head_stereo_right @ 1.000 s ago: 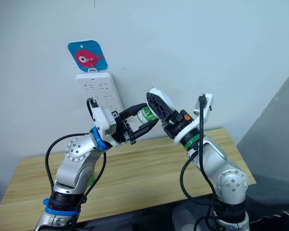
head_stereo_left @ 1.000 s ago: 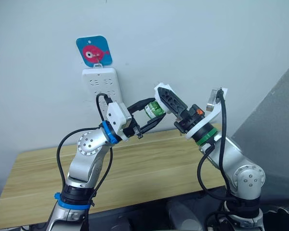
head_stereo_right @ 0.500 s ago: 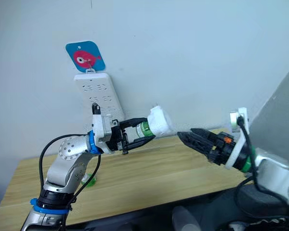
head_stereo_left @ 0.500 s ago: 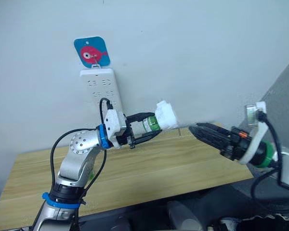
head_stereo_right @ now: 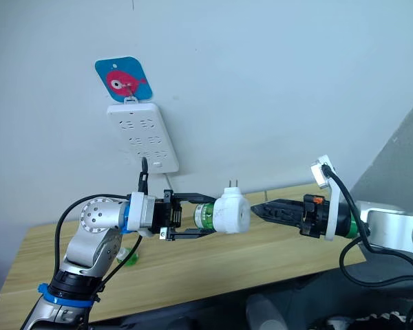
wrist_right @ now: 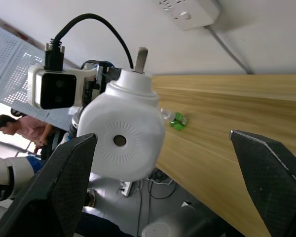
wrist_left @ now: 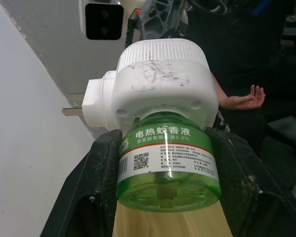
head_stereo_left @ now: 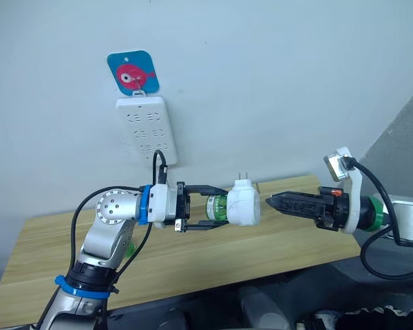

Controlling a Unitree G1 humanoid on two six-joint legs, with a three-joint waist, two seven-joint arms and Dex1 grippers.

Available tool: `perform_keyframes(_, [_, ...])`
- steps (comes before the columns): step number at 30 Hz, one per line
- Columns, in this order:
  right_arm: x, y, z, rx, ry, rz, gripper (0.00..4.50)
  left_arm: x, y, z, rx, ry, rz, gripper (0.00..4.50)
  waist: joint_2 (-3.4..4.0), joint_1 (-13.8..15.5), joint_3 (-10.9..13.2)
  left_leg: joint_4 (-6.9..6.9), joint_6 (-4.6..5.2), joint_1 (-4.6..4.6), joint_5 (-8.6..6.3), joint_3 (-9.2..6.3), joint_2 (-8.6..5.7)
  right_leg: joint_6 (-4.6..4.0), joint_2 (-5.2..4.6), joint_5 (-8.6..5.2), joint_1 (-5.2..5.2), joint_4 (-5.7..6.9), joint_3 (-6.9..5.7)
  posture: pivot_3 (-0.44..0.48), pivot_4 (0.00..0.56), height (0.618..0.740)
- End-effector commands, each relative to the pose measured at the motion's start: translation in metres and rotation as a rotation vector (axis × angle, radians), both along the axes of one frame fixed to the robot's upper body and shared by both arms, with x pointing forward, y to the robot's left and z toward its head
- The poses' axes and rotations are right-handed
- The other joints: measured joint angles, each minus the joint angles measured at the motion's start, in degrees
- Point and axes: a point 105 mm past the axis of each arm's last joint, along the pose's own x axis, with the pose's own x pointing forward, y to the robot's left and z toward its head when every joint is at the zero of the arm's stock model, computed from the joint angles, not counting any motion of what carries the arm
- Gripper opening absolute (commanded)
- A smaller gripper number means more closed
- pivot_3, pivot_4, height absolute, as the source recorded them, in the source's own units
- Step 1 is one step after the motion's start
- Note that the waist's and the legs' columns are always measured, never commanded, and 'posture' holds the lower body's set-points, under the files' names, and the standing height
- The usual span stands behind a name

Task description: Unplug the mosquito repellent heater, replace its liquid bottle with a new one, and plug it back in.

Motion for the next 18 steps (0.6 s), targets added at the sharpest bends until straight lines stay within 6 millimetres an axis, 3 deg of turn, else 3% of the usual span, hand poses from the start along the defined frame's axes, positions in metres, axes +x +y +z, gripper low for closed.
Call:
perform_keyframes(1, [-0.007, 0.009, 0.006, 0.028, 0.004, 0.085, 4.50, -0.006, -0.002, 0.006, -0.004, -0.046, -0.016, 2.27, -0.01, 0.1, 0.1, 0.00, 0.00, 0.00, 0.00, -0.01, 0.00, 0.00, 0.00, 0.00, 0.00, 0.00, -0.01, -0.263, 0.124, 0.740])
perform_keyframes(7, [-0.011, 0.015, 0.007, 0.043, 0.000, 0.132, 4.50, -0.008, 0.001, 0.002, 0.018, -0.026, -0.001, 2.27, 0.02, 0.6, 0.1, -0.01, 0.01, 0.00, 0.00, 0.00, 0.00, 0.00, 0.00, 0.00, 0.00, -0.03, 0.00, -0.256, 0.123, 0.740])
perform_keyframes(18, [-0.008, 0.037, -0.008, 0.049, 0.062, 0.145, 4.50, -0.011, 0.007, -0.005, 0.090, 0.006, 0.006, 2.27, 0.09, 1.4, 0.5, 0.00, 0.01, 0.00, 0.00, -0.01, 0.01, 0.00, 0.01, 0.00, 0.00, -0.04, 0.01, -0.243, 0.128, 0.740])
